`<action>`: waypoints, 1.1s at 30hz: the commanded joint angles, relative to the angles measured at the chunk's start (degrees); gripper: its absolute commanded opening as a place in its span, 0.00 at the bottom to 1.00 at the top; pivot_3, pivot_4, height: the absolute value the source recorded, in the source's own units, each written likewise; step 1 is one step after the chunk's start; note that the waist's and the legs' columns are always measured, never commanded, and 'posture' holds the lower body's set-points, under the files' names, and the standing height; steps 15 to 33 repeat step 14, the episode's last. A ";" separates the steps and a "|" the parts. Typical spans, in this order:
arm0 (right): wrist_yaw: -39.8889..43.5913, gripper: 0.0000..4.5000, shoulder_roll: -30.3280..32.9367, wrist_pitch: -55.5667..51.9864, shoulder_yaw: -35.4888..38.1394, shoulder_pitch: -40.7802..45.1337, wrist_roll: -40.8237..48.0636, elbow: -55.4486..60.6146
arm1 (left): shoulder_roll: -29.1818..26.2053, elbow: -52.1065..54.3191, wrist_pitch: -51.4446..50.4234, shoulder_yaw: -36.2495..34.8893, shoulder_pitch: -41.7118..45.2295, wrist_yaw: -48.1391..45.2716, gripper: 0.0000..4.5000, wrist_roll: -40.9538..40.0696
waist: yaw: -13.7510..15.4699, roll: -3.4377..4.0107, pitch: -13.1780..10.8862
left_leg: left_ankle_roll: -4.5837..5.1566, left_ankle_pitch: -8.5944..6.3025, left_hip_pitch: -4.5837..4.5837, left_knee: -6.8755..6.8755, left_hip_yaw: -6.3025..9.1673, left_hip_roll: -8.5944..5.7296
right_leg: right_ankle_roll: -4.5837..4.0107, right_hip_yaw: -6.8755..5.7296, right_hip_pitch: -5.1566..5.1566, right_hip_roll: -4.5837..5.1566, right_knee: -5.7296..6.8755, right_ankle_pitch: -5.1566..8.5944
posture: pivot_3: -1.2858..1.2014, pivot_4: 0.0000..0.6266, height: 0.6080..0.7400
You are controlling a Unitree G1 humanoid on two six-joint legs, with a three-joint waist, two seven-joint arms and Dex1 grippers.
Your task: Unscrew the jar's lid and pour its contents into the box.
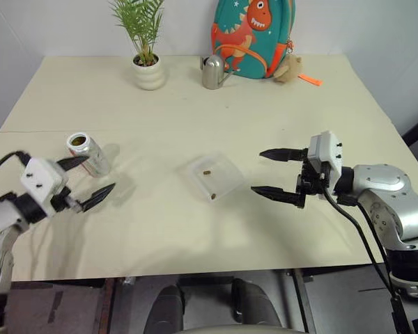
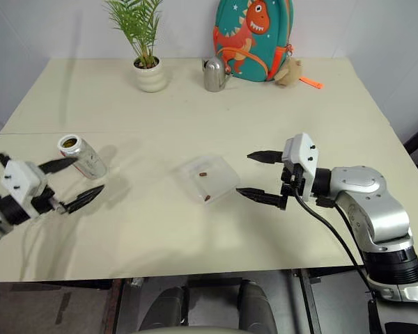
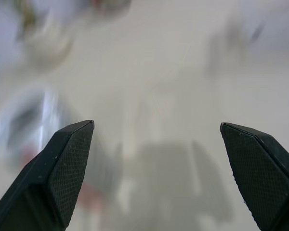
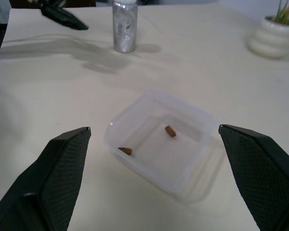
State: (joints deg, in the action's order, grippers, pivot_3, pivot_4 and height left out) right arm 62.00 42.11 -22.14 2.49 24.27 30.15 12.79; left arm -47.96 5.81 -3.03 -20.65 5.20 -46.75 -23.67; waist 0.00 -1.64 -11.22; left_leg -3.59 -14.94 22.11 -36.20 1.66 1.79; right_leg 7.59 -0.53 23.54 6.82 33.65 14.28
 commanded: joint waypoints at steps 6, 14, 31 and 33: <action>1.41 1.00 3.58 0.64 2.53 -1.93 -0.42 0.39 | 1.17 -0.99 -0.90 9.93 9.44 -11.65 0.99 -2.24 | -0.43 0.02 0.01 | 0.02 -0.01 -0.02 0.04 -0.03 0.12 | 0.21 0.05 0.08 -0.16 0.04 -0.11 | 0.52 0.24 1.00; 0.07 1.00 3.39 -0.16 5.24 -5.36 0.82 2.84 | 1.67 -4.36 -0.51 9.22 12.61 -14.85 0.99 -2.35 | -0.11 0.02 0.01 | 0.03 -0.02 0.00 0.02 -0.03 0.15 | 0.16 0.05 0.09 -0.18 0.04 -0.08 | 0.52 0.24 1.00; 0.07 1.00 3.39 -0.16 5.24 -5.36 0.82 2.84 | 1.67 -4.36 -0.51 9.22 12.61 -14.85 0.99 -2.35 | -0.11 0.02 0.01 | 0.03 -0.02 0.00 0.02 -0.03 0.15 | 0.16 0.05 0.09 -0.18 0.04 -0.08 | 0.52 0.24 1.00; 0.07 1.00 3.39 -0.16 5.24 -5.36 0.82 2.84 | 1.67 -4.36 -0.51 9.22 12.61 -14.85 0.99 -2.35 | -0.11 0.02 0.01 | 0.03 -0.02 0.00 0.02 -0.03 0.15 | 0.16 0.05 0.09 -0.18 0.04 -0.08 | 0.52 0.24 1.00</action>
